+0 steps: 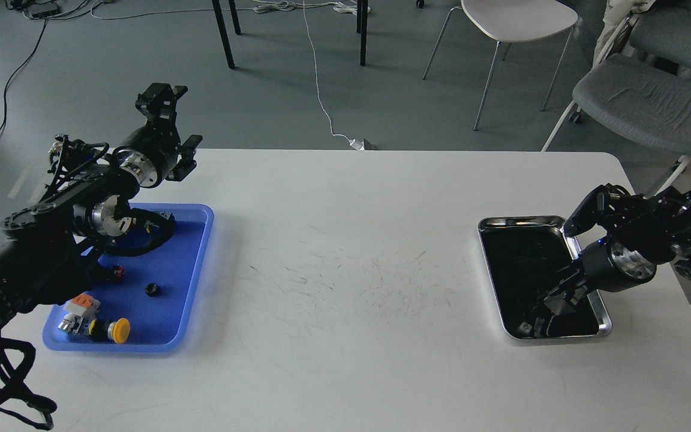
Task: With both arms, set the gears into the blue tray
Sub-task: 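Grasp the small black part in the metal tray with the right gripper, then lift the black part and carry it toward the table centre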
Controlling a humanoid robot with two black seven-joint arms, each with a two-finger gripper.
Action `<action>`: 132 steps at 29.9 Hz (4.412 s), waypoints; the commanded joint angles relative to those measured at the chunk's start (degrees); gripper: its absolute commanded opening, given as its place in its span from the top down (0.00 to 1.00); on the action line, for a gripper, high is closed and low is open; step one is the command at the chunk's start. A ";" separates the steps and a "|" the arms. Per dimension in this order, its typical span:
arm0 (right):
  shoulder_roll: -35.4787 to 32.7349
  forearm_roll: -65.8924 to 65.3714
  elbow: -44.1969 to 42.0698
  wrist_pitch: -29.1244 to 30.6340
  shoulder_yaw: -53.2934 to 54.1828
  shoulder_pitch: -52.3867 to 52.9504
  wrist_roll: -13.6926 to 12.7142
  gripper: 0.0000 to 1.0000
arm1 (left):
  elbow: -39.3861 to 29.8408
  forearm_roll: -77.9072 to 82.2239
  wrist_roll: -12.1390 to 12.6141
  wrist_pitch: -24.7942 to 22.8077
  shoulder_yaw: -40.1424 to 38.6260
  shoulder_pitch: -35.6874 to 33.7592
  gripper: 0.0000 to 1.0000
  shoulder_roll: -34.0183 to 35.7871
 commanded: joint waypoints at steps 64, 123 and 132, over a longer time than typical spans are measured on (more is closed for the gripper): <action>14.95 1.32 -11.66 -0.01 24.22 6.60 -0.58 0.99 | -0.80 0.09 0.17 -0.26 0.35 0.62 0.01 3.51; 41.76 9.67 -18.87 -14.65 14.57 -6.23 -5.15 0.99 | -15.29 -0.35 0.35 -0.53 0.35 3.17 0.01 25.13; 41.76 9.76 -19.84 -17.54 14.66 -8.08 -5.15 0.99 | -16.97 -0.79 0.35 -0.53 0.35 3.43 0.01 27.51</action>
